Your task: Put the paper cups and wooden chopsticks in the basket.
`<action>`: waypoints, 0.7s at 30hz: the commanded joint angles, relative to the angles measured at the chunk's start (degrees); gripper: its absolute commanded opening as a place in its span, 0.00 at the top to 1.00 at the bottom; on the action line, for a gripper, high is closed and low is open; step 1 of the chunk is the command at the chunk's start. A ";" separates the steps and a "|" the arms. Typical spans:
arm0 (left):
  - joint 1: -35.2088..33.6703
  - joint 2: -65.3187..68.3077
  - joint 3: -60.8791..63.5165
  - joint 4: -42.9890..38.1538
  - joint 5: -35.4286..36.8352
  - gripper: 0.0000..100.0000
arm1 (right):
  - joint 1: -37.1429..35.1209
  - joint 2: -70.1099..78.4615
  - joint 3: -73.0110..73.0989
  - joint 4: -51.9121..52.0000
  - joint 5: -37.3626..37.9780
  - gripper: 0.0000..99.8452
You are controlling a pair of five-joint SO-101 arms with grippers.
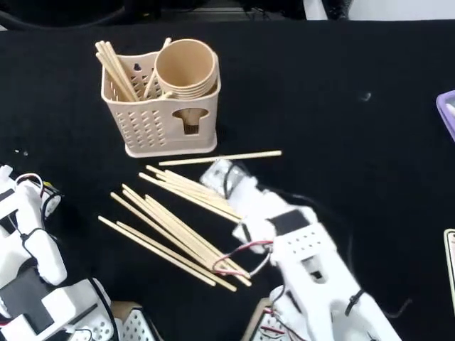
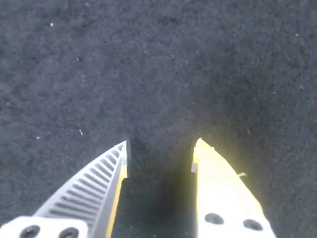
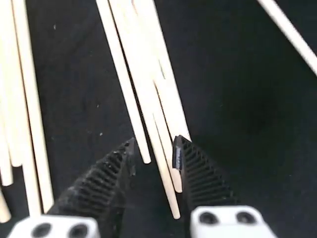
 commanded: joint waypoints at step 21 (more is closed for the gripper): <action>0.75 -0.79 -0.84 0.18 0.18 0.78 | -5.36 -0.66 2.51 2.73 6.24 0.88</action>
